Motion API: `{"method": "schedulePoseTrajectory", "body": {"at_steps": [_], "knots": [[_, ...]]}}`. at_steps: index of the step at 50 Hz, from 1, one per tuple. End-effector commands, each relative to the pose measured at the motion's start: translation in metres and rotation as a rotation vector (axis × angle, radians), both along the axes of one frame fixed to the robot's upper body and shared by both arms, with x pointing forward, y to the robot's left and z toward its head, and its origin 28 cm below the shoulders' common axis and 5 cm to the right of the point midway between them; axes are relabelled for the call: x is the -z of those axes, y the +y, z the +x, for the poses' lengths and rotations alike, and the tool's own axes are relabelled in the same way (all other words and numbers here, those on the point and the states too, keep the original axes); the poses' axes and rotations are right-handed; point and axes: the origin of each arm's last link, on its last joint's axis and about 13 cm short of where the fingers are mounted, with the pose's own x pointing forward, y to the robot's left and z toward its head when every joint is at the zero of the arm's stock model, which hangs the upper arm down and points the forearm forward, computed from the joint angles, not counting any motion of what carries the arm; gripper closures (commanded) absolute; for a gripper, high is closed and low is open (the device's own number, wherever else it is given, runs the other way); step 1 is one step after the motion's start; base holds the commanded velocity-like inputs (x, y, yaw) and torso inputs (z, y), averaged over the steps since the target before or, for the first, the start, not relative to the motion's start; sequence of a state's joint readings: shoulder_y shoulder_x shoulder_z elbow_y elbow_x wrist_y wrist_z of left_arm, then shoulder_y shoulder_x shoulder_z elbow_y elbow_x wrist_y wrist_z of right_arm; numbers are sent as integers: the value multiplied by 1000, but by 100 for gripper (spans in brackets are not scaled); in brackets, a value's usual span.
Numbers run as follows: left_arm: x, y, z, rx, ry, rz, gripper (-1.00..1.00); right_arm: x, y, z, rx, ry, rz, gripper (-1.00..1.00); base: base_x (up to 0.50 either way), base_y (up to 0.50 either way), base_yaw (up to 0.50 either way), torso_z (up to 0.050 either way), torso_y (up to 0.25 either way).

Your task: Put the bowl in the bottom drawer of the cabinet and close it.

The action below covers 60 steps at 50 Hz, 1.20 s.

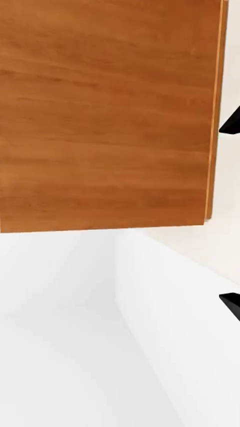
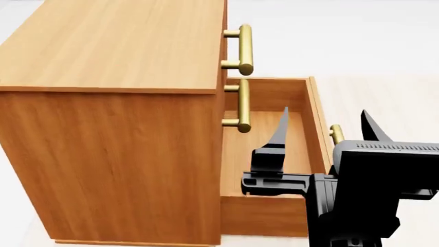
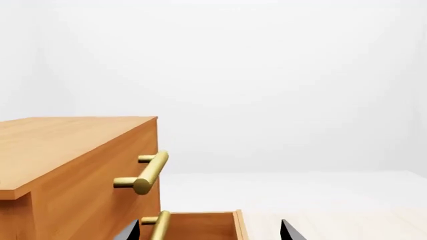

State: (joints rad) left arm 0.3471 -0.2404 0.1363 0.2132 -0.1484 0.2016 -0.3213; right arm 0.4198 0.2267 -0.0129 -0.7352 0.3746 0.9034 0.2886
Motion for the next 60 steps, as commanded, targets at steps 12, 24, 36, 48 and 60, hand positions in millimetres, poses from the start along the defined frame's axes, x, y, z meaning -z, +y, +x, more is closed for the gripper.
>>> {"method": "schedulePoseTrajectory", "body": {"at_steps": [12, 24, 36, 48, 60], "knots": [[2, 0, 2, -1, -1, -1, -100, 2, -2, 2, 2, 2, 5, -100, 482, 0, 0, 0, 0], [2, 0, 1, 0, -1, -2, -100, 7, -5, 4, 8, 31, -7, -100, 261, 0, 0, 0, 0], [1, 0, 0, -1, 0, -2, -100, 18, -11, 16, 49, 118, -49, -100, 0, 0, 0, 0, 0], [1, 0, 1, -2, 1, 0, -100, 25, -20, 38, 91, 234, -69, -100, 0, 0, 0, 0, 0], [2, 0, 2, -1, 0, 0, -100, 28, -27, 52, 83, 318, -65, -100, 0, 0, 0, 0, 0]]}}
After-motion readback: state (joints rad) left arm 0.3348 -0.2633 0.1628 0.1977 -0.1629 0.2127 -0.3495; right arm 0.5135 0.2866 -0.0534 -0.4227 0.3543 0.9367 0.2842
